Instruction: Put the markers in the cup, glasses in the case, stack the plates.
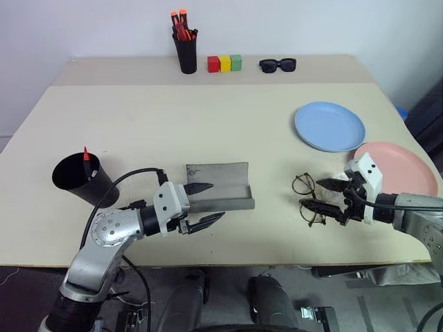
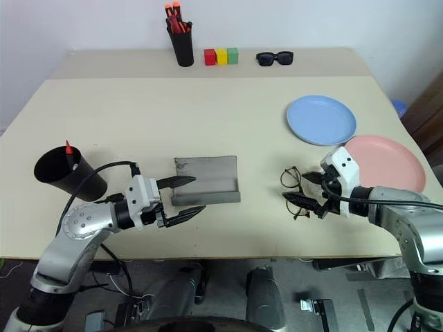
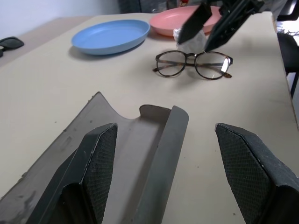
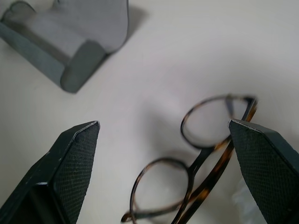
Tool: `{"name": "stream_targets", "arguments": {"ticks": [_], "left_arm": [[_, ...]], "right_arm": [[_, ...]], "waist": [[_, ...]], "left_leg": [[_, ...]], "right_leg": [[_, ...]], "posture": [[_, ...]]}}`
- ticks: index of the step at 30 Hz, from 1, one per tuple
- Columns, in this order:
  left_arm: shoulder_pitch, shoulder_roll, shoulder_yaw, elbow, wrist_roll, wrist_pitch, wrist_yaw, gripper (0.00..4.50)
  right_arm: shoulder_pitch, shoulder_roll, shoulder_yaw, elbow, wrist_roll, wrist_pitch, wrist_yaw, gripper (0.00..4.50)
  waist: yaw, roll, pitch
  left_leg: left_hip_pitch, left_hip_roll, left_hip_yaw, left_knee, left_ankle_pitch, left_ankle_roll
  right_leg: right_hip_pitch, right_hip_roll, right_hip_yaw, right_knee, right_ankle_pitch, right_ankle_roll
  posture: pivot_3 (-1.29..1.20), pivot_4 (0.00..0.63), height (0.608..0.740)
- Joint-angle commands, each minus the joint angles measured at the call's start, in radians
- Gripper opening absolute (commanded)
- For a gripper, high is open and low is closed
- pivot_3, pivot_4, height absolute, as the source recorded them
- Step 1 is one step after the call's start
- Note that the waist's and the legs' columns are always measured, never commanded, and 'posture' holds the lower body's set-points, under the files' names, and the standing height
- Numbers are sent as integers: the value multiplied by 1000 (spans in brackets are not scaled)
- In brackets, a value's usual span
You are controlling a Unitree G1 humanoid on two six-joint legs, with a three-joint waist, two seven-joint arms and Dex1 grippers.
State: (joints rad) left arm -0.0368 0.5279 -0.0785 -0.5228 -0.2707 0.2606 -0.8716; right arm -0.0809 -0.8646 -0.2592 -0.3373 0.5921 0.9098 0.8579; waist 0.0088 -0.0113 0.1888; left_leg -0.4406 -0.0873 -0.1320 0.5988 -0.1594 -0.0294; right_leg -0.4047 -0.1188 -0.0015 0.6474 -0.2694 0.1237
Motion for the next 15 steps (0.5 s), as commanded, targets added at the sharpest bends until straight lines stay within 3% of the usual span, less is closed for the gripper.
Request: {"name": "stream_targets", "arguments": {"ticks": [1,9,12,15], "left_arm": [[13,10,15,-55,-34,16,20,3413],[35,27,5,-64,-29,9,45,3413],[29,27,-2,-62,-28,9,55,3455],[24,27,-4,-58,-31,6,59,3455]], "right_arm": [[1,-3,-18,6,16,10,-9,4500],[8,1,-9,41,10,4,-15,4500],[12,0,-3,51,5,0,-15,3685],[10,2,2,62,3,2,-19,2217]], "waist": [[3,0,0],[4,0,0],[4,0,0],[4,0,0]], "left_leg": [[0,0,0,0,0,0],[0,0,0,0,0,0],[0,0,0,0,0,0],[0,0,0,0,0,0]], "right_leg": [[0,0,0,0,0,0],[0,0,0,0,0,0],[0,0,0,0,0,0],[0,0,0,0,0,0]], "posture": [[0,150,740],[0,150,740],[0,150,740],[0,150,740]]}}
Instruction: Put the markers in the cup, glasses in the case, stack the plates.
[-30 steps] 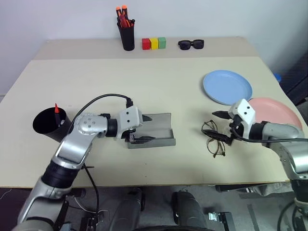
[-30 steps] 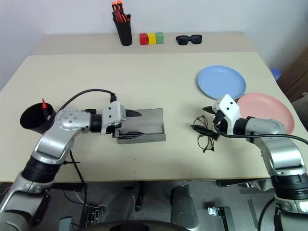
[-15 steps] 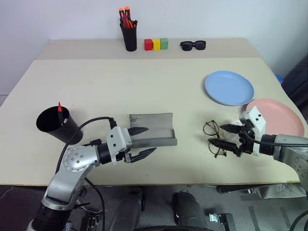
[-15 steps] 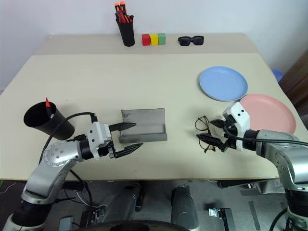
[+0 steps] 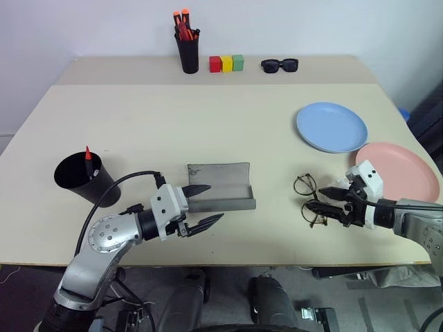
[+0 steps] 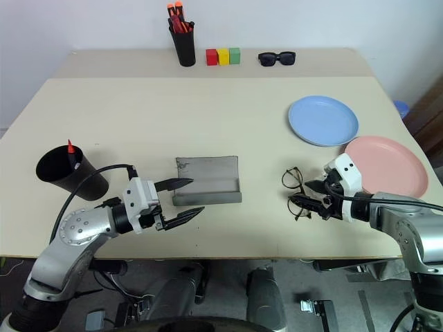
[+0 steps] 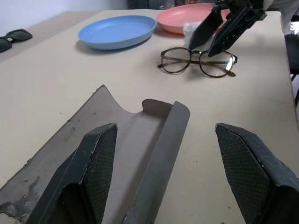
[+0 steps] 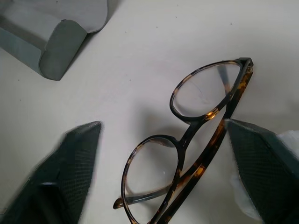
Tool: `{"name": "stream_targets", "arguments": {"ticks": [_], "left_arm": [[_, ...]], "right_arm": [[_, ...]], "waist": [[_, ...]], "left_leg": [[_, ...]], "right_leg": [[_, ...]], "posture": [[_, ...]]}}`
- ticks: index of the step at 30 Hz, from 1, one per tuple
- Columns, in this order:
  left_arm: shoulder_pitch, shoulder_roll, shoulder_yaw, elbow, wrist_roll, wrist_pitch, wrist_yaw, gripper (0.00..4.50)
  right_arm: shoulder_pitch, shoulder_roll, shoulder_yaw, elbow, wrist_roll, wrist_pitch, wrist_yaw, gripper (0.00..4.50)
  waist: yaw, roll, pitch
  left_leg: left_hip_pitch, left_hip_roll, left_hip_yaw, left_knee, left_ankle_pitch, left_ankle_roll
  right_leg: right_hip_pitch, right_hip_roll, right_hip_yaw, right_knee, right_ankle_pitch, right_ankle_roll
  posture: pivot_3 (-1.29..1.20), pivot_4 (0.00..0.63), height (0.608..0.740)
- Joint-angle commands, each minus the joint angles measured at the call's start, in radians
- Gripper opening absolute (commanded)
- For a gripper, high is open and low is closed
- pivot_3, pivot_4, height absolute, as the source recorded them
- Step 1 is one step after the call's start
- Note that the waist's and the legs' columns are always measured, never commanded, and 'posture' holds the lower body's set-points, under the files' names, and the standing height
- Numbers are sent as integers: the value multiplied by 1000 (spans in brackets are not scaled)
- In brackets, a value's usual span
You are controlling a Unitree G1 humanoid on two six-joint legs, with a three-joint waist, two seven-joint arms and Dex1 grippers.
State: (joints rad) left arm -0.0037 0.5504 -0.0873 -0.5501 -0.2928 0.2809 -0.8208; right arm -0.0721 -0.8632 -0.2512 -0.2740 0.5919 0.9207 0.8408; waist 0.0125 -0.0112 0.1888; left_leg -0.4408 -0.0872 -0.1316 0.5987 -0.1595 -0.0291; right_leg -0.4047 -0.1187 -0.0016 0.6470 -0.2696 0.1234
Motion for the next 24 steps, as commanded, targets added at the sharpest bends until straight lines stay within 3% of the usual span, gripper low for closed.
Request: {"name": "stream_targets", "arguments": {"ticks": [1,4,5,21,24], "left_arm": [[-9,5,4,-29,-8,-16,9,3455],[-4,7,2,-30,-7,-18,11,3455],[-2,8,1,-32,-7,-17,12,3455],[16,16,-8,-28,-7,-27,19,3455],[15,14,-12,-23,-3,-31,22,3455]], "right_arm": [[-1,1,-4,1,4,-6,-3,1685],[-4,3,1,6,6,-6,-5,128],[-5,4,3,8,6,-7,-6,52],[-40,-27,87,40,-57,-141,58,52],[-75,-31,116,68,-75,-160,75,1093]], "waist": [[0,0,0],[0,0,0],[-1,0,-1],[-1,0,-1],[0,0,-1]], "left_leg": [[0,0,0,0,0,0],[0,0,0,0,0,0],[0,0,0,0,0,0],[0,0,0,0,0,0],[0,0,0,0,0,0]], "right_leg": [[0,0,0,0,0,0],[0,0,0,0,0,0],[0,0,0,0,0,0],[1,0,0,-2,0,-1],[1,0,0,-2,0,-1]], "posture": [[0,150,740],[0,150,740],[0,150,740],[0,150,740],[0,150,740]]}}
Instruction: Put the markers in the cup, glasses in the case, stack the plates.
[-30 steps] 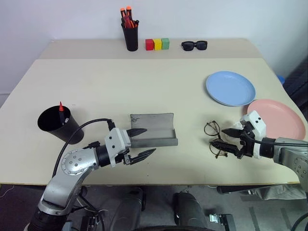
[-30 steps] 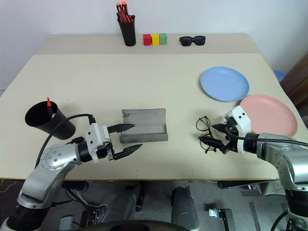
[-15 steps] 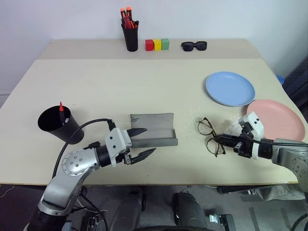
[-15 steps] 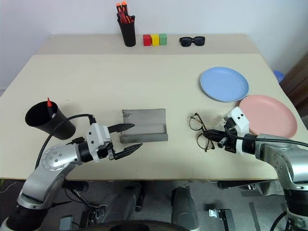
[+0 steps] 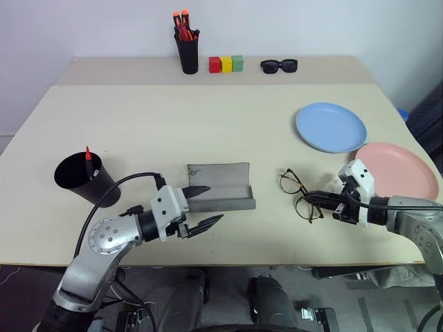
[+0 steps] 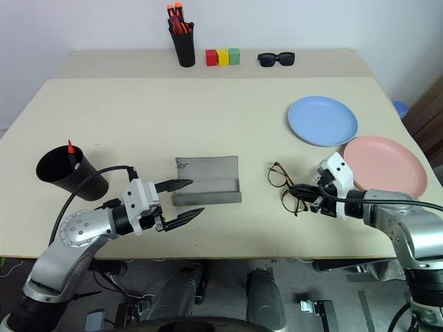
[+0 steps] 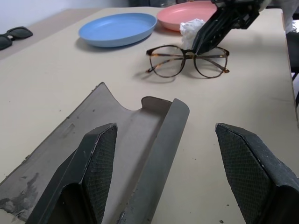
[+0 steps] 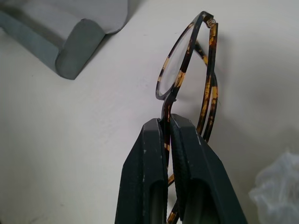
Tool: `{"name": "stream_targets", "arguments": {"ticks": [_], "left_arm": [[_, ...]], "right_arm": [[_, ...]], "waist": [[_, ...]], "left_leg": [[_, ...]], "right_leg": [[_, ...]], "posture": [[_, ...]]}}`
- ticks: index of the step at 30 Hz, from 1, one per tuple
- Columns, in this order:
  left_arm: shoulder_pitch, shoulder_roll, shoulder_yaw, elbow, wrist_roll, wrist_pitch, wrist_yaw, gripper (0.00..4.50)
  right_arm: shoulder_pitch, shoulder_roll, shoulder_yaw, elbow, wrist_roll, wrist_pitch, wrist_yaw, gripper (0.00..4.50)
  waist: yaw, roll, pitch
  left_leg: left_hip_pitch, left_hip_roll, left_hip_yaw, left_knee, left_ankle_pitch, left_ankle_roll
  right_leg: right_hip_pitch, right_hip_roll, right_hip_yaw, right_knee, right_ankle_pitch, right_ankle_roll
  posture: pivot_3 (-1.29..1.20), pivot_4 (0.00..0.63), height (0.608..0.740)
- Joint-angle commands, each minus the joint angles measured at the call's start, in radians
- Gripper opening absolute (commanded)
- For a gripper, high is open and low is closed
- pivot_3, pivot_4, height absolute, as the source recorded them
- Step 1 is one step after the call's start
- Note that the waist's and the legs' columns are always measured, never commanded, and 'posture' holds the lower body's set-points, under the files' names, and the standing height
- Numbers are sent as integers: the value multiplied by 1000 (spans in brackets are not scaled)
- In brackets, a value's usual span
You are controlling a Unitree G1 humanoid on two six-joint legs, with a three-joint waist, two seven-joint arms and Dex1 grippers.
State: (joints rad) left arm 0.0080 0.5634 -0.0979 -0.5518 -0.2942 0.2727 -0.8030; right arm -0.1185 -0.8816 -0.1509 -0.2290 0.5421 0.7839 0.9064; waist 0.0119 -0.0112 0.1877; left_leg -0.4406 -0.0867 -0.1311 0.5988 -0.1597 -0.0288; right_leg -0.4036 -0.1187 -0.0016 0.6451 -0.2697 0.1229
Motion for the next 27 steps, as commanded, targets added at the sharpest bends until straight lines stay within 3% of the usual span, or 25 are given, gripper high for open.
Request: {"name": "stream_targets", "arguments": {"ticks": [1,5,18,21,26,27], "left_arm": [[3,0,-3,-21,0,-24,5,3455],[12,-1,-8,-26,5,-27,13,3455],[26,-1,-24,-38,13,-30,34,3455],[26,-1,-30,-34,13,-35,37,3455],[27,2,-34,-24,13,-45,37,3455],[29,3,-33,-23,12,-48,36,3455]], "right_arm": [[-48,-9,23,37,-32,-22,3,1599],[-101,-4,42,76,-49,-17,-2,3619],[-134,-13,59,120,-61,6,34,3619],[-130,-10,57,118,-59,14,37,2806],[-123,-5,58,108,-56,28,38,275],[-121,-4,59,104,-56,30,38,21]], "waist": [[0,0,0],[0,1,1],[1,1,1],[1,1,1],[1,1,1],[1,1,1]], "left_leg": [[0,0,0,0,0,0],[-1,0,0,0,0,0],[-1,0,0,0,0,0],[-1,0,0,0,0,0],[-1,0,0,0,0,0],[-1,0,0,0,0,0]], "right_leg": [[0,0,0,0,0,0],[-1,0,0,0,0,0],[-1,0,0,-1,0,0],[-1,0,0,-1,0,0],[-1,0,0,-1,0,0],[-1,0,0,-1,0,0]], "posture": [[0,150,740],[0,150,740],[0,150,740],[0,150,740],[0,150,740],[0,150,740]]}}
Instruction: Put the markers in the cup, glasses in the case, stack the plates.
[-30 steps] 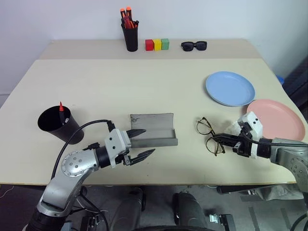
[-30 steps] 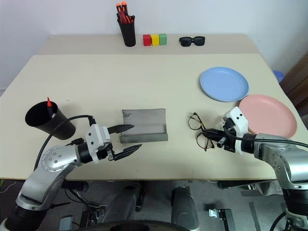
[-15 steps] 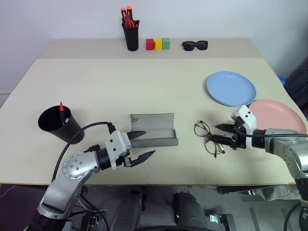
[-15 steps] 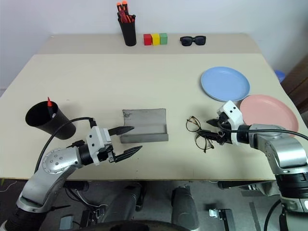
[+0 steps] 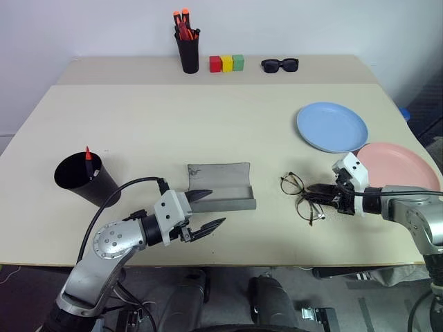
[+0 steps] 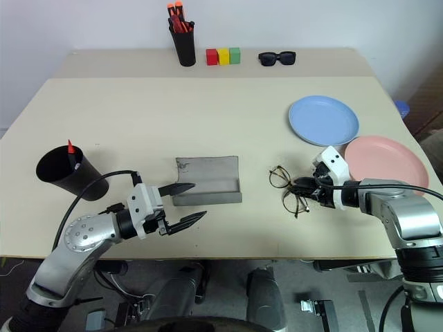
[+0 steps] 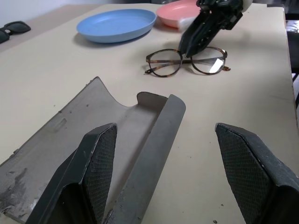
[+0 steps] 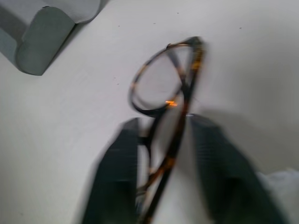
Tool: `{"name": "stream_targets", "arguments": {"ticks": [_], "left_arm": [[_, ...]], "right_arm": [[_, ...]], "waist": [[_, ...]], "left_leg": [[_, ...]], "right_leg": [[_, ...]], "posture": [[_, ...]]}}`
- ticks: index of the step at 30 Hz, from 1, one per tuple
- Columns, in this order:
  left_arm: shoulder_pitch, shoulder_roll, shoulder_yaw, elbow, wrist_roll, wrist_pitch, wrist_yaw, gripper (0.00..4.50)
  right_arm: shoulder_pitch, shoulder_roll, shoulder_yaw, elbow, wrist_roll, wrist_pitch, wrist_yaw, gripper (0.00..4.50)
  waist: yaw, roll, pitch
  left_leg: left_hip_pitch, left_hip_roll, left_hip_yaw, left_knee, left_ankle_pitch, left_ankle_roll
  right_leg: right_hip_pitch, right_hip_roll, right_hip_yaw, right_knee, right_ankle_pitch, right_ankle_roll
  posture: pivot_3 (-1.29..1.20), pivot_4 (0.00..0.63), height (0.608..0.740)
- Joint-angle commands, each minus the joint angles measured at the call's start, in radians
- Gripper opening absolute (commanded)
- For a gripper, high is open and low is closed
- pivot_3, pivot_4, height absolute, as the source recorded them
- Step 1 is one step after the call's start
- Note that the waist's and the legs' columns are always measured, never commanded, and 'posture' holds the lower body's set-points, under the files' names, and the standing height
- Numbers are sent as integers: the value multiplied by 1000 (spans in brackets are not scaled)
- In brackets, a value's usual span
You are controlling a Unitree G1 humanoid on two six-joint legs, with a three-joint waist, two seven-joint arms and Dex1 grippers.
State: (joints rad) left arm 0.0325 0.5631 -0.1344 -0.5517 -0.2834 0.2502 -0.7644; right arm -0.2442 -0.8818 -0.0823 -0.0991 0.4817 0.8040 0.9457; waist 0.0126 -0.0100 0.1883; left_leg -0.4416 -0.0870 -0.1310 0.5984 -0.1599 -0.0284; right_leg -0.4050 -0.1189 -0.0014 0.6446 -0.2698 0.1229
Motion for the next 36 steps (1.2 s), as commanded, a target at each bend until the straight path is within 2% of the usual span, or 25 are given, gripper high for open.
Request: {"name": "stream_targets", "arguments": {"ticks": [1,7,13,18,25,30,36], "left_arm": [[7,4,4,-23,2,-27,-2,3455],[25,-6,34,-31,-11,-22,21,3455],[78,-57,144,-34,-51,-35,98,3455],[192,-80,233,-59,-5,-97,165,3455],[298,-101,292,-77,-9,-126,208,3455],[332,-101,318,-58,-33,-152,185,3455],[361,-94,315,-22,-40,-192,140,3455]], "right_arm": [[5,-3,-8,-29,5,11,-3,21],[-13,-14,-3,-82,-8,-5,-6,21],[-158,-13,52,-222,-10,-10,-1,21],[-325,58,185,-319,-26,-15,-13,21],[-495,225,389,-295,-142,-60,-62,21],[-505,296,477,-273,-184,-71,-58,21],[-449,293,530,-230,-260,-94,-71,21]], "waist": [[-1,0,0],[0,0,0],[-8,1,1],[-7,1,1],[0,1,0],[-1,1,0],[-2,1,0]], "left_leg": [[0,0,0,0,0,0],[0,0,0,0,0,0],[0,1,0,0,0,0],[-1,1,0,-1,0,0],[-1,0,0,-1,-1,-1],[-1,0,-1,-2,-1,-1],[-1,0,-1,-2,-1,-1]], "right_leg": [[0,0,0,0,0,0],[0,0,0,0,0,0],[-1,0,0,0,0,0],[-2,0,0,0,0,0],[-1,0,0,-5,1,-1],[-2,0,-1,-6,1,-1],[-2,1,0,-5,1,-1]], "posture": [[0,150,740],[0,150,740],[0,150,740],[0,150,740],[0,150,740],[0,150,740],[0,150,740]]}}
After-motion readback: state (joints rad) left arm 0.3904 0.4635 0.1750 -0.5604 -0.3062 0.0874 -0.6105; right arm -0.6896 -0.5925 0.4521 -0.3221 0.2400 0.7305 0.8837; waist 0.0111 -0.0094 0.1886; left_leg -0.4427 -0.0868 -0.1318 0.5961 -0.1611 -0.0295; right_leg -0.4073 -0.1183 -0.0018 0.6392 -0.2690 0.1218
